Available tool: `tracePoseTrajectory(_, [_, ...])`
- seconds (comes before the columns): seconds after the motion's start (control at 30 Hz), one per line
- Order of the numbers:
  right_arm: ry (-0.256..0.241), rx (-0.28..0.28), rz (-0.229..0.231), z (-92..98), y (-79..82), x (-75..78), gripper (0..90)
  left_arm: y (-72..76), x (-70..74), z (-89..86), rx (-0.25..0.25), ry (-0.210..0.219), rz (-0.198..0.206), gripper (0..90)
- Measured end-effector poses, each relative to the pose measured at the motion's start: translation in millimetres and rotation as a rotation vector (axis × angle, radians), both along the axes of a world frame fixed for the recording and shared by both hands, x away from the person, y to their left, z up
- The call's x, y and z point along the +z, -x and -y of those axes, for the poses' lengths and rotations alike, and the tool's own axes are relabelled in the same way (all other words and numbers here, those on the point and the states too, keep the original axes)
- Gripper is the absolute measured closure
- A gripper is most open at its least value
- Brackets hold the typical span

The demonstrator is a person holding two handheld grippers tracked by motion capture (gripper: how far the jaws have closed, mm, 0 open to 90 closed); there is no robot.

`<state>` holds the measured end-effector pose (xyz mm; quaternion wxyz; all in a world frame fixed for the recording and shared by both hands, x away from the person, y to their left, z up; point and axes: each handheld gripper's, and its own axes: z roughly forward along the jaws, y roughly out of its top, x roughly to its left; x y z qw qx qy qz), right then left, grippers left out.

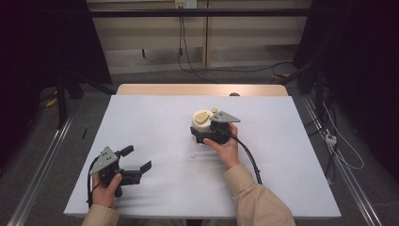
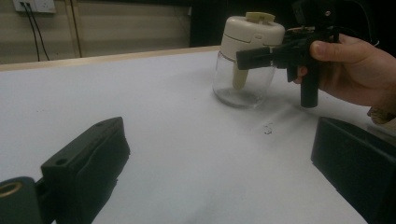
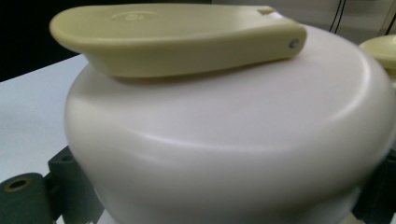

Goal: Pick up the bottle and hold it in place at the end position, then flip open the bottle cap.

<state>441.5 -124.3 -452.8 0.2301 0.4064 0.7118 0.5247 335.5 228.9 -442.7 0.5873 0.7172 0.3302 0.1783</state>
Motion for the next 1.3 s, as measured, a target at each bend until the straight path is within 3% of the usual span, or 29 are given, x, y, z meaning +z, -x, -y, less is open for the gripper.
tracePoseTrajectory(0.67, [0.006,0.002,-0.006,0.1,-0.1,0.4,6.7,-5.7,4.4,14.3,-0.011,0.008,-0.014,3.5])
tracePoseTrajectory(1.3, [0.006,-0.004,-0.015,-0.2,0.1,0.7,6.6,-19.0,17.5,24.3,-0.011,0.017,-0.058,3.5])
